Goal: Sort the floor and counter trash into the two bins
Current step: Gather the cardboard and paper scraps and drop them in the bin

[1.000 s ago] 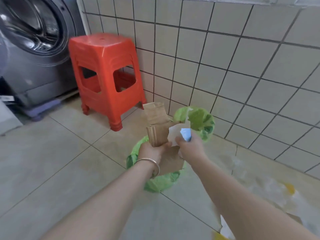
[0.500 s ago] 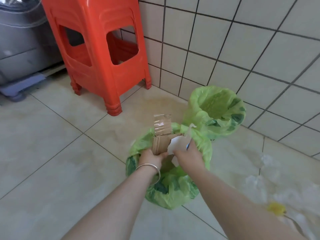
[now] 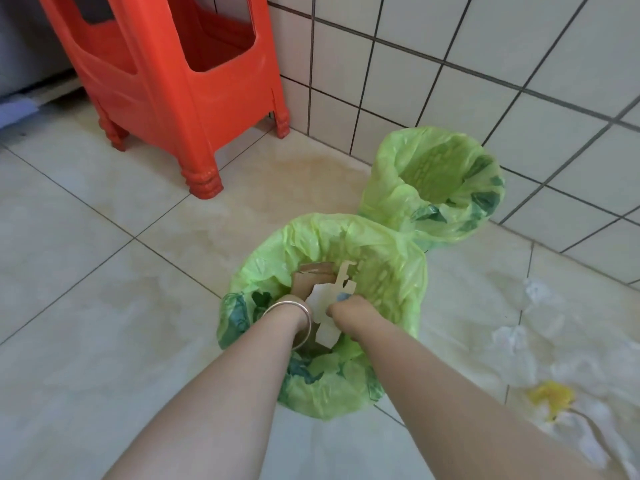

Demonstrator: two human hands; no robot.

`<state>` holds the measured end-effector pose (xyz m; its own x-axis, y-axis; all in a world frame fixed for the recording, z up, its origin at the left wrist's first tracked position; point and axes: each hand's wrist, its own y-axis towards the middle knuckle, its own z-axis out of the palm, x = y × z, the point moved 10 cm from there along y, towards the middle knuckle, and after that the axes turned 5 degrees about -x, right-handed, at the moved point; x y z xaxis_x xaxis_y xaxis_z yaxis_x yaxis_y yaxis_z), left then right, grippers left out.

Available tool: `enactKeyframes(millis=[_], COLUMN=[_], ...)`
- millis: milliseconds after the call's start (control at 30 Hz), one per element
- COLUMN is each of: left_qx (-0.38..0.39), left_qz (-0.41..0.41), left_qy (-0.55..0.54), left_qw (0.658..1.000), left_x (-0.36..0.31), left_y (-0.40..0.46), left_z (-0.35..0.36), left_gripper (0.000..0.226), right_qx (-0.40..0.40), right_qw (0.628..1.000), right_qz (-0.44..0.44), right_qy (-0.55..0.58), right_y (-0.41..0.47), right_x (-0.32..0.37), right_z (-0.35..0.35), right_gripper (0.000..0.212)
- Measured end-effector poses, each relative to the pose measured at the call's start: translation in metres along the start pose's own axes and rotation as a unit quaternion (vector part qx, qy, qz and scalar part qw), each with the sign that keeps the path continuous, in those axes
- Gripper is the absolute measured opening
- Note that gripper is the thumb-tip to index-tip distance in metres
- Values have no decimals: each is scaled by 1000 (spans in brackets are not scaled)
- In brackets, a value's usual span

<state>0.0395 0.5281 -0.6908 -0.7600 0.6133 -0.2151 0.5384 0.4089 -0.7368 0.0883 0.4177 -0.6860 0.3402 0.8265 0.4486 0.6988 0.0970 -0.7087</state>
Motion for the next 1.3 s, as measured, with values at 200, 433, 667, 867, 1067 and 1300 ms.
enactKeyframes(millis=[200, 433, 667, 867, 1067, 1300], left_qx=[-98, -294, -251, -193, -85, -30], left_qz=[1, 297, 371, 388, 314, 216], left_qy=[-37, 254, 149, 103, 57, 67], left_qw=[994, 872, 881, 895, 944, 974], left_x=[-7, -102, -199, -247, -234, -197], left_y=[-29, -156, -254, -300, -261, -181], left_z=[-31, -39, 40, 134, 232, 285], left_gripper=[31, 30, 26, 23, 27, 30], right_qx=[-97, -111, -180, -185, -128, -77], right_qw=[987, 969, 968, 976, 991, 993], right_qz=[-126, -220, -172, -107, 16, 92], right_qy=[-1, -17, -28, -43, -16, 10], right_y=[-50, -131, -195, -217, -177, -108], right_x=[19, -18, -129, -244, -371, -439], right_z=[-41, -101, -198, -252, -250, -185], right_gripper=[51, 29, 27, 25, 23, 27])
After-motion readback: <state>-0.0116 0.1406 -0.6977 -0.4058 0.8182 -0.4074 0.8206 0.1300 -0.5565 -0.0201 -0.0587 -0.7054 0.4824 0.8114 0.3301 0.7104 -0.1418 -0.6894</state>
